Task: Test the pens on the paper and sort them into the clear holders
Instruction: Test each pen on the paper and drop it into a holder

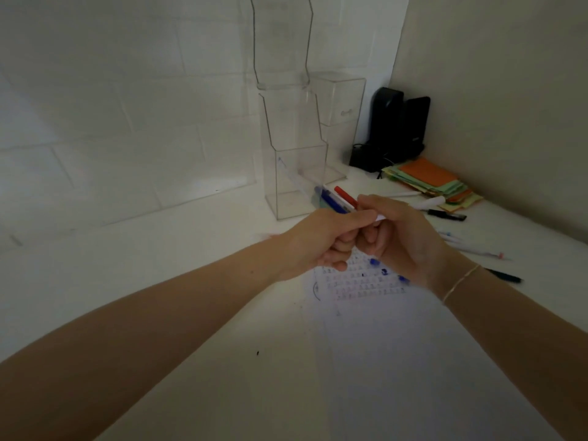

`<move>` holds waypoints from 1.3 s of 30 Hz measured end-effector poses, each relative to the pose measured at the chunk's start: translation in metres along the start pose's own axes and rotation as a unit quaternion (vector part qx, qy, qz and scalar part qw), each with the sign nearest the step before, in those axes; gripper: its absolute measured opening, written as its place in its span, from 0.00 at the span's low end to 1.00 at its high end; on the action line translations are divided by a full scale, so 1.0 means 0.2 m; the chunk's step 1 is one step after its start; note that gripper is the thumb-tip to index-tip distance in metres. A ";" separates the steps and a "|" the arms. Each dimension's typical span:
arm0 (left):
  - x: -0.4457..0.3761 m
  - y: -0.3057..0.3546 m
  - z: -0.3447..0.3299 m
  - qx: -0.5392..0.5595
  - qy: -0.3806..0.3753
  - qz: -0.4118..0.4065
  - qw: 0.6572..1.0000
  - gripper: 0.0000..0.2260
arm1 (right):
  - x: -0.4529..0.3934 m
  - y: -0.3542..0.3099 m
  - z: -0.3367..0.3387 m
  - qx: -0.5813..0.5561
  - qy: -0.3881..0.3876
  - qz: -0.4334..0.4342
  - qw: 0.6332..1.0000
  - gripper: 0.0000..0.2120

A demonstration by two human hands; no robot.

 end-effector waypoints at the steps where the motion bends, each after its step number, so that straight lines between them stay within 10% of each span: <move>1: 0.00 0.00 0.00 -0.017 -0.001 0.006 1.000 0.22 | 0.01 0.00 0.00 0.000 0.000 0.003 1.000 0.17; 6: 0.00 -0.06 0.11 -0.197 0.135 0.015 0.971 0.22 | 0.08 0.05 0.07 -0.001 0.195 -0.012 0.981 0.14; 15: 0.04 -0.36 0.08 -0.585 0.160 -0.124 0.786 0.17 | 0.20 0.28 -0.02 0.255 0.230 0.017 0.939 0.13; 39: 0.03 -0.37 0.08 -0.621 0.149 -0.162 0.753 0.19 | 0.22 0.31 -0.07 0.405 0.256 0.070 0.875 0.13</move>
Point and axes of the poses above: each hand's wrist, its own x-axis away from the middle knuckle, its own z-axis out of the back of the hand, y = z × x, the point moved 2 cm from there along -x, towards the middle knuckle, and after that the axes turned 1 degree about -z, right-handed, at the moved point
